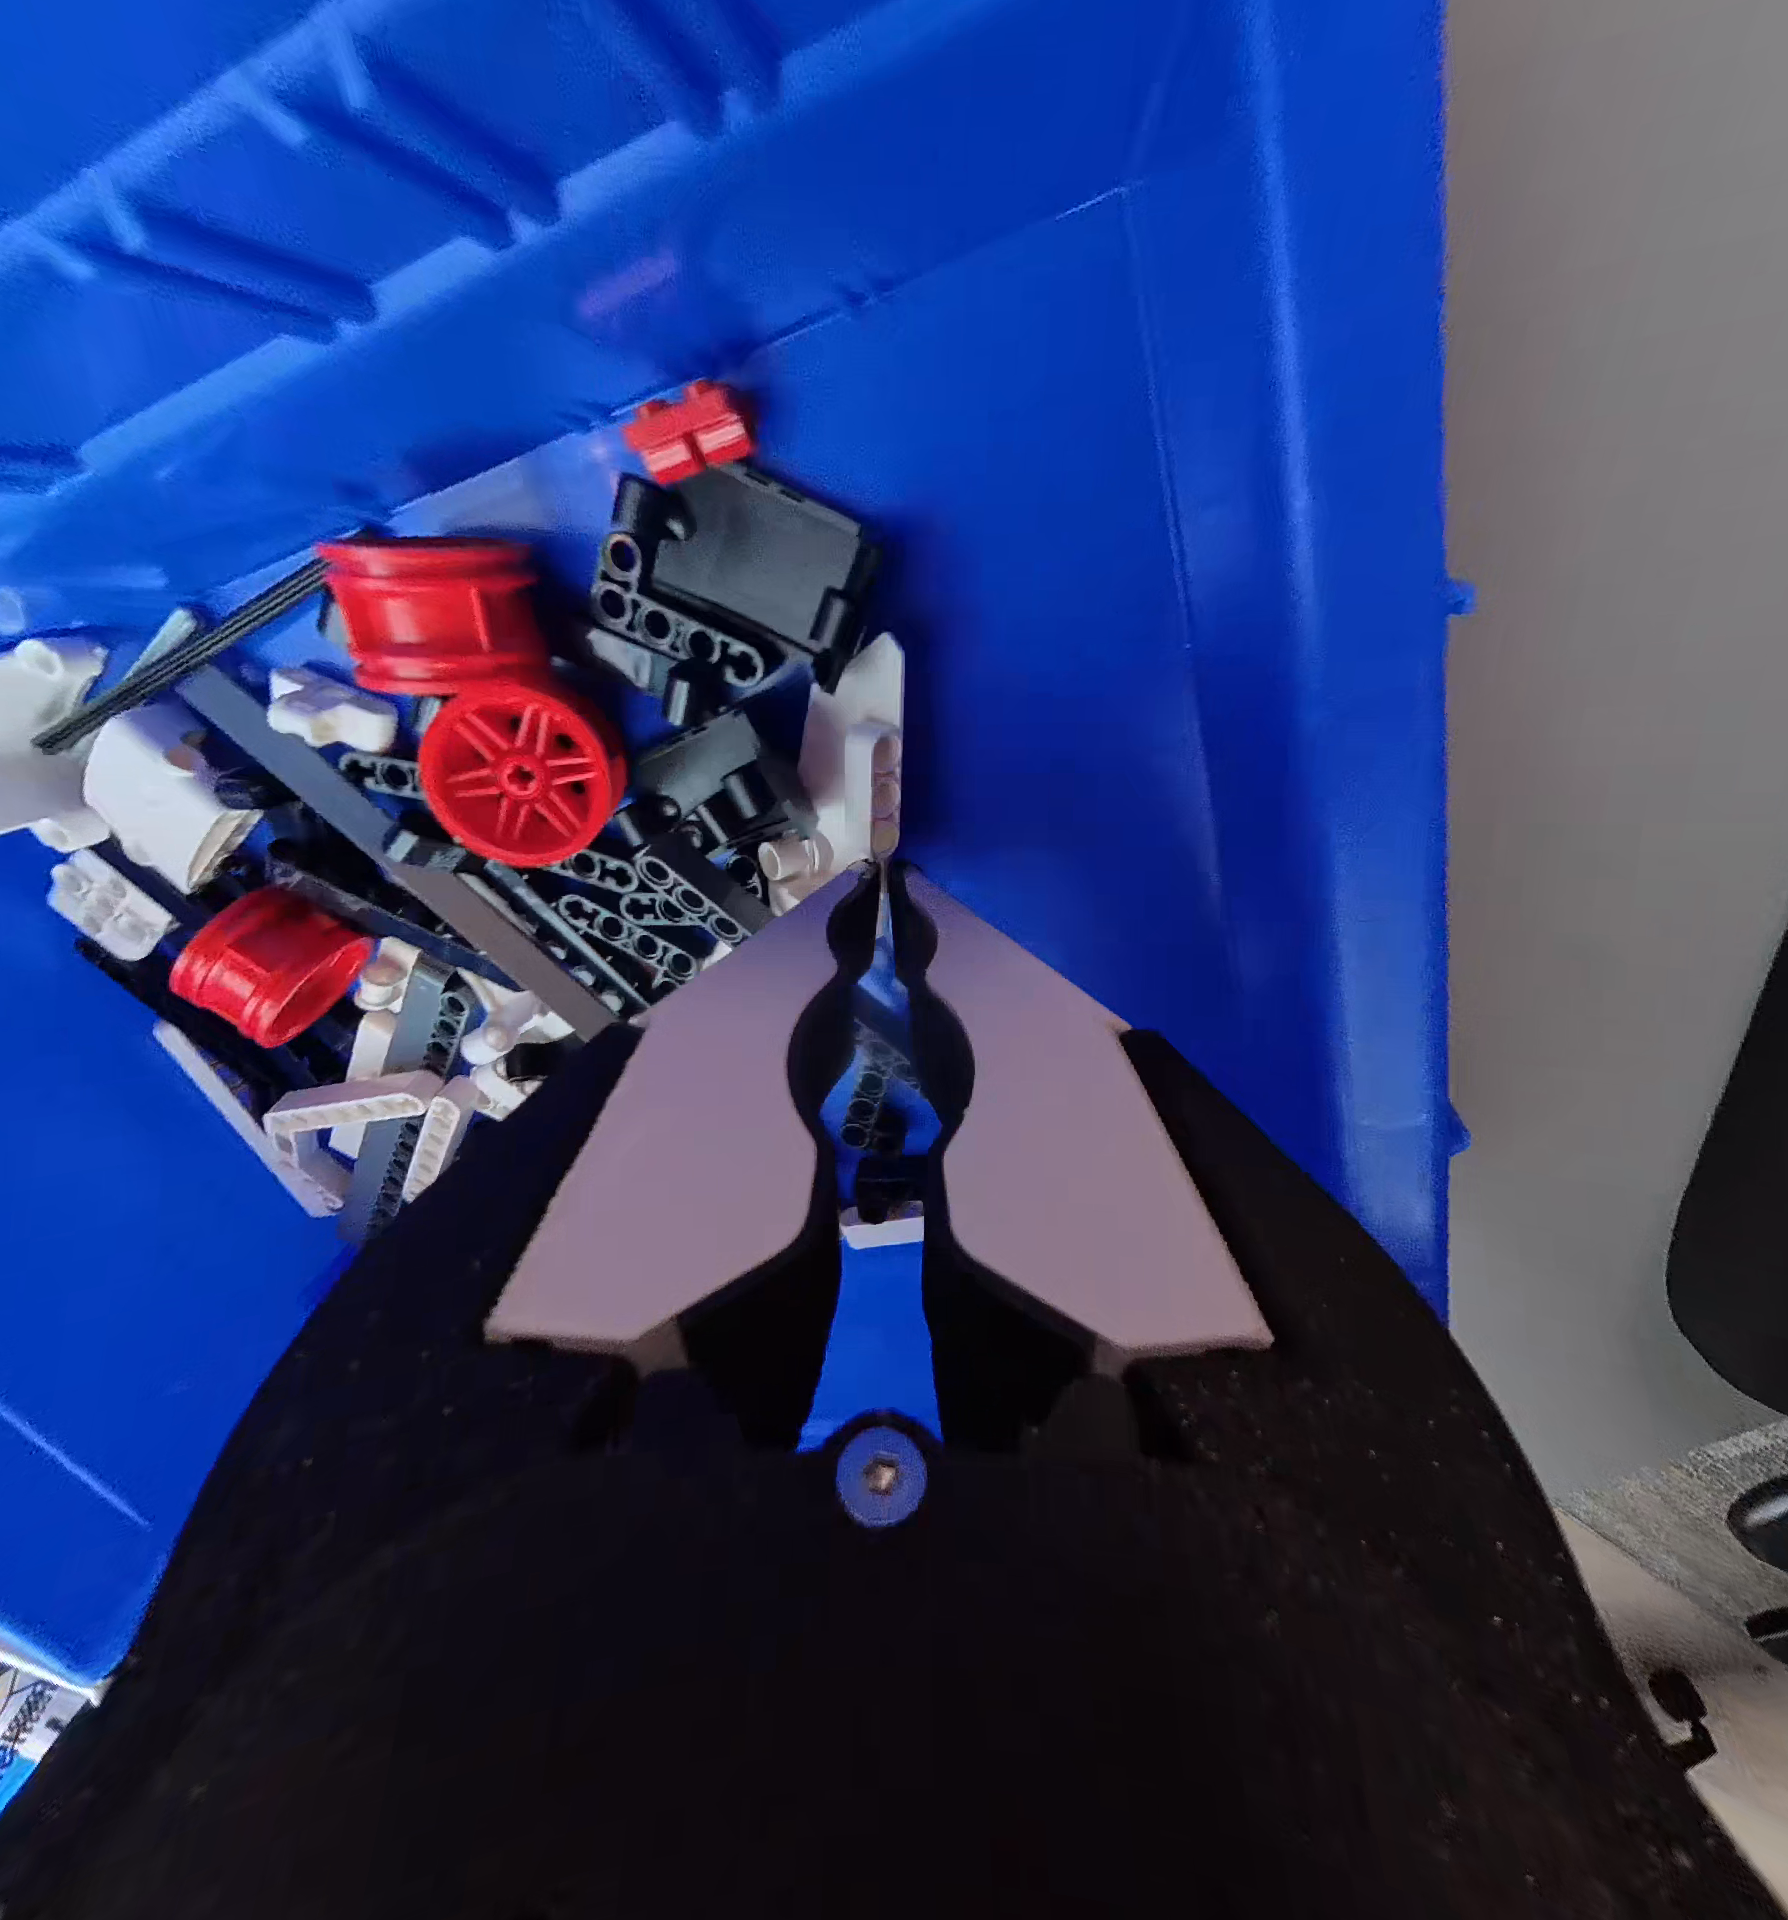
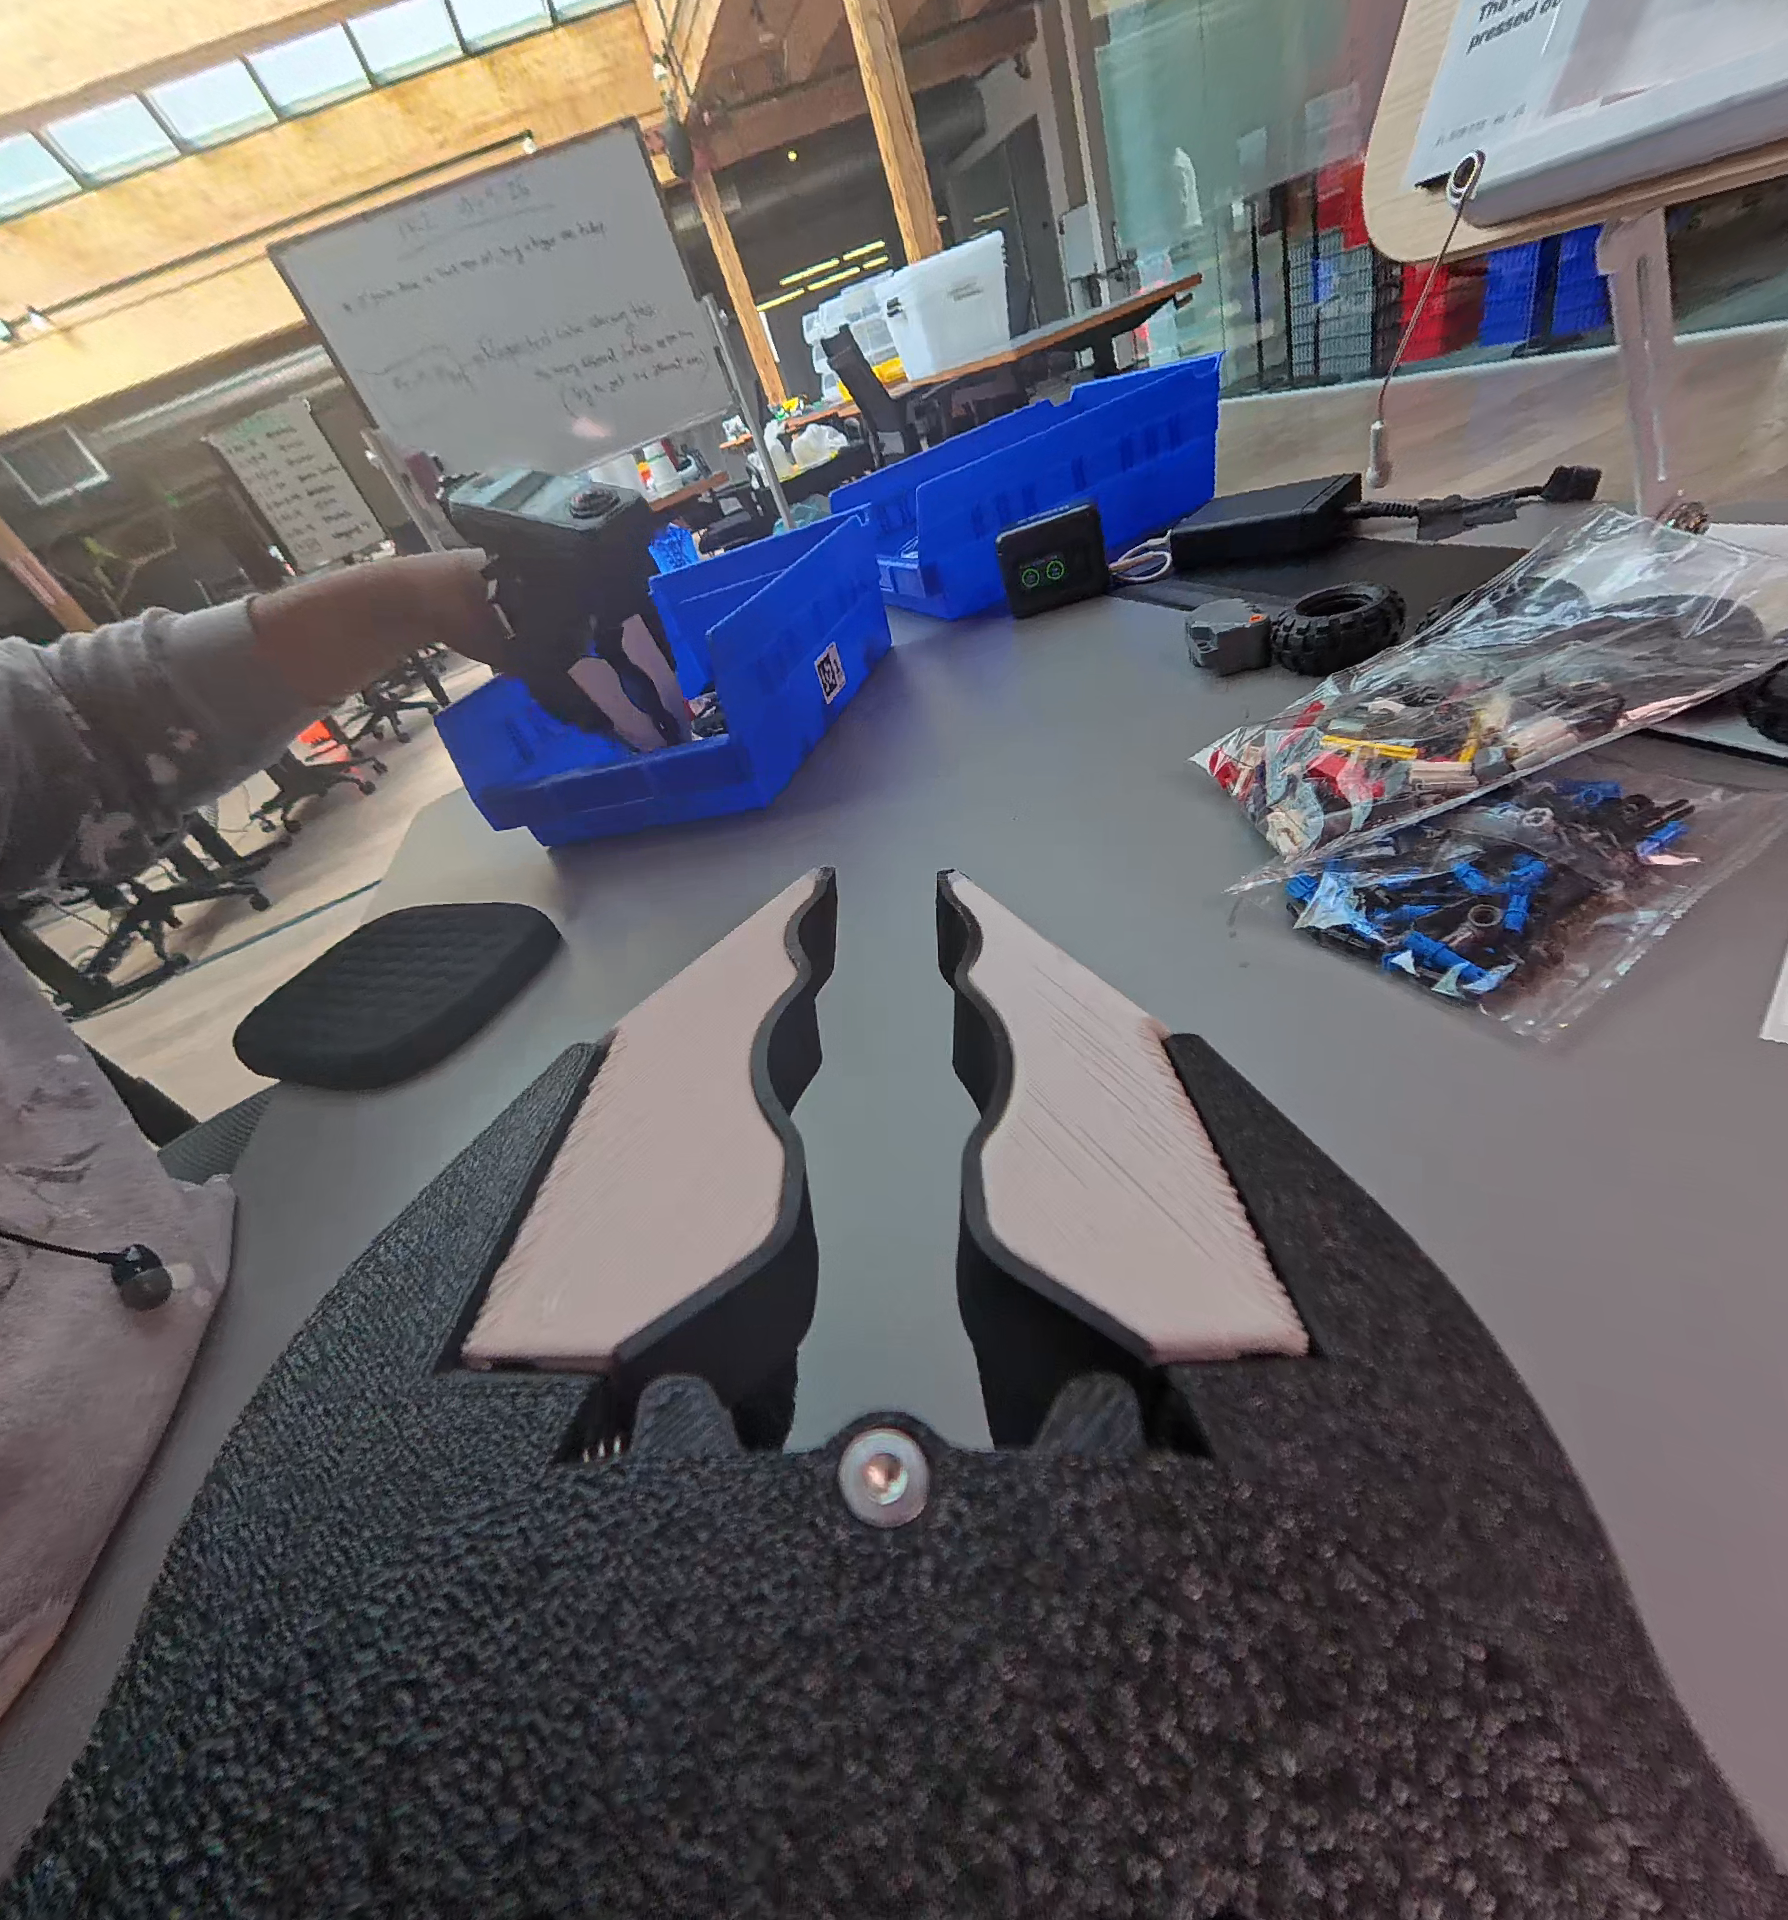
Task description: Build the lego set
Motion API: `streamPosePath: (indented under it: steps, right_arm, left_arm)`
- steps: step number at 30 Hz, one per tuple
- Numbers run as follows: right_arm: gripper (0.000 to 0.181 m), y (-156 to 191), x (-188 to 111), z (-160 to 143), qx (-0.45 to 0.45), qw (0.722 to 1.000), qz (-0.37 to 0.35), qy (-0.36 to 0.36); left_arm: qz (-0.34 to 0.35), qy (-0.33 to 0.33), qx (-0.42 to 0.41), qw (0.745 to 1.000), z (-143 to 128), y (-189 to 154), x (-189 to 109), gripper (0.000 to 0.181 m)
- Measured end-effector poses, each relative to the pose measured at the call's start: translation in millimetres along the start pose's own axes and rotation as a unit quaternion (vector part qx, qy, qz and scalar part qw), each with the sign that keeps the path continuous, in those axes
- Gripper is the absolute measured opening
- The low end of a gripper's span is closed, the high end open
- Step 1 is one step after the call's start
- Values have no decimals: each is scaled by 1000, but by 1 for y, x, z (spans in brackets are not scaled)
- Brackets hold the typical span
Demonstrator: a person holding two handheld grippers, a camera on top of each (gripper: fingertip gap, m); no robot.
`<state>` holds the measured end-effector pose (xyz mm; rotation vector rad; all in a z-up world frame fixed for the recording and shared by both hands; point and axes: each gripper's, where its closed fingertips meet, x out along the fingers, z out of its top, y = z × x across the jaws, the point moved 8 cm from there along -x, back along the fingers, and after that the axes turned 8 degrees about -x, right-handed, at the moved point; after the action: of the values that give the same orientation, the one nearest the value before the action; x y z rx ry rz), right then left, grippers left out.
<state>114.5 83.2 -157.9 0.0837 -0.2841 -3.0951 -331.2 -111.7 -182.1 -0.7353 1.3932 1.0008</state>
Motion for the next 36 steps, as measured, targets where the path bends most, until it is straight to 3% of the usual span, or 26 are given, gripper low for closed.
streamPosePath:
  steps: [1, 5, 8, 10, 12, 15, 17, 19, 21, 23, 25, 28, 31, 33, 34, 36]
  right_arm:
    - [19, -1, 0, 0, 3, 1000, 0, -3]
    - [19, -1, -1, 1, 3, 1000, 0, -7]
    - [19, 2, -1, 1, -1, 1000, 6, -7]
    - [19, 4, 0, 2, -4, 1000, 10, -7]
    - [19, 4, 1, 2, -11, 1000, 7, -5]
    - [22, 5, 2, 2, -38, 999, -16, 5]
    - [26, 6, 2, 4, -57, 998, -31, 9]
    - [28, 8, 3, 6, -82, 995, -49, 15]
    - [30, 9, 3, 6, -108, 991, -70, 21]
    - [31, 8, 3, 5, -130, 987, -87, 30]
    - [31, 8, 1, 4, -157, 981, -103, 40]
    - [19, 6, -2, 3, -189, 973, -124, 52]
    - [0, 1, -7, 2, -209, 964, -154, 64]
    - [0, -3, -7, 0, -216, 960, -165, 68]
    - [0, -5, -6, -2, -215, 959, -171, 70]
    - [0, -11, 1, -6, -205, 960, -175, 77]
  left_arm:
    - [11, -1, -11, 1000, -1, 6, -2, 2]
    - [29, -70, -86, 993, -4, 30, -22, 14]
    - [24, -193, -159, 968, 2, 41, -56, 27]
    - [-25, -326, -193, 925, 16, 30, -89, 33]
    - [-83, -462, -193, 862, 35, 5, -123, 43]
    - [-135, -582, -169, 784, 67, -38, -143, 59]
    - [-157, -605, -148, 766, 96, -60, -135, 73]
    - [-175, -618, -127, 756, 131, -75, -120, 68]
    - [-170, -625, -108, 755, 167, -85, -103, 42]
    - [-126, -602, -95, 782, 200, -87, -78, 9]
    - [-94, -593, -102, 793, 226, -85, -57, 0]
    - [-122, -623, -169, 754, 251, -73, -41, 1]
    - [-129, -674, -200, 699, 257, -55, -36, 30]
    - [-131, -719, -191, 656, 253, -48, -43, 56]
    - [-126, -736, -182, 640, 250, -47, -49, 79]
    - [-118, -767, -149, 613, 244, -48, -61, 94]
